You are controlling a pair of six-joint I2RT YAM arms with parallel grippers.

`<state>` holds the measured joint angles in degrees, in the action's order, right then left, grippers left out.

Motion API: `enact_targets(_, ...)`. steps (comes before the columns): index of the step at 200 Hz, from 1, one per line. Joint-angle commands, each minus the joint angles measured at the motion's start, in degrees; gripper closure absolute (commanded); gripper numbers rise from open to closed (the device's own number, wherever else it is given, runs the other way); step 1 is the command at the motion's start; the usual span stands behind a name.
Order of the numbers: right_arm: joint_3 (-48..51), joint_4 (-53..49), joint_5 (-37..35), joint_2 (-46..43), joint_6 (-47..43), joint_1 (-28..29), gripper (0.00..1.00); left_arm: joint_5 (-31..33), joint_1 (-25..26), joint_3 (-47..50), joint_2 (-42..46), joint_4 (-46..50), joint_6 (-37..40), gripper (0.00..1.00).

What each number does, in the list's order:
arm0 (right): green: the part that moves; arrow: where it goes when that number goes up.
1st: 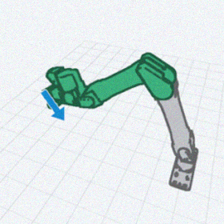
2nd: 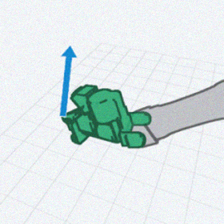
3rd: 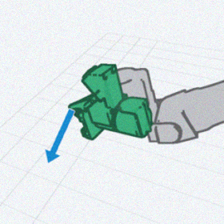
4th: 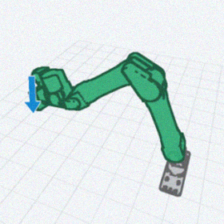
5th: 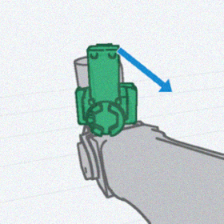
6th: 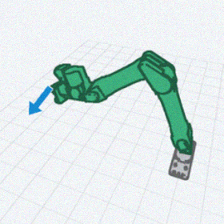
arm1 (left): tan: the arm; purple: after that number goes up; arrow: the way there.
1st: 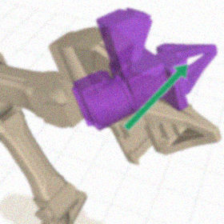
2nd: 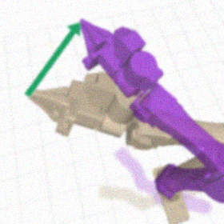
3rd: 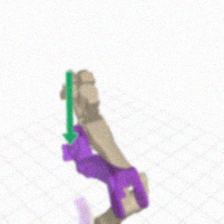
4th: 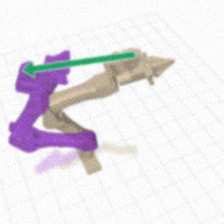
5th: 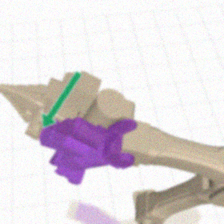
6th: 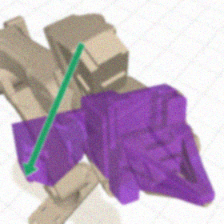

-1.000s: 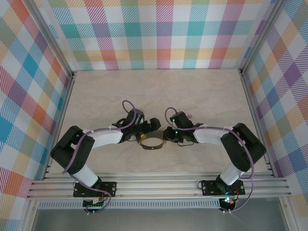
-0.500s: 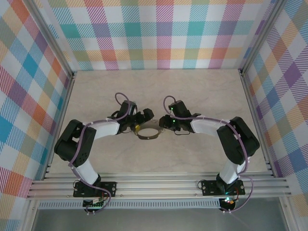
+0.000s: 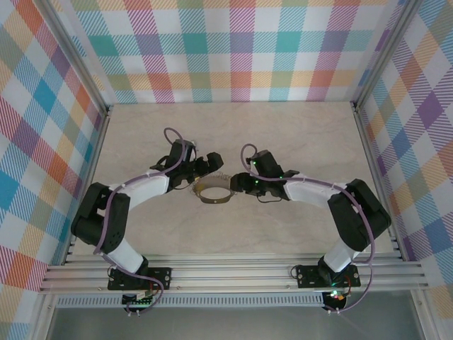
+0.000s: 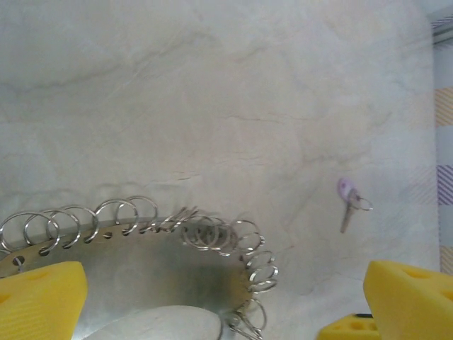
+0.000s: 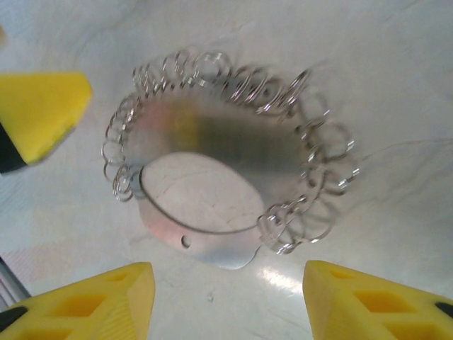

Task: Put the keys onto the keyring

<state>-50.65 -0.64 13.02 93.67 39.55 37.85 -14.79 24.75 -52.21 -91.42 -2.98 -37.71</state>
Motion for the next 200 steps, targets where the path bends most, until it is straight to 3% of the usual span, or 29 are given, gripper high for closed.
enact_targets(1, -0.24, 0.68, 2.65, 2.23, -0.65, 1.5, 0.47, -0.45, 0.03, -1.69, 3.43, 3.95, 2.63, 0.0)
enact_targets(45, 0.11, 1.0, 3.55, 3.49, -0.09, 2.44, 0.56, 0.04, 0.02, -2.11, 5.14, 5.88, 3.55, 0.0)
enact_targets(200, -4.12, 0.2, 0.34, 9.24, -3.68, 1.04, 0.57, 1.27, 0.03, -3.36, 3.89, 6.15, 3.21, 0.0)
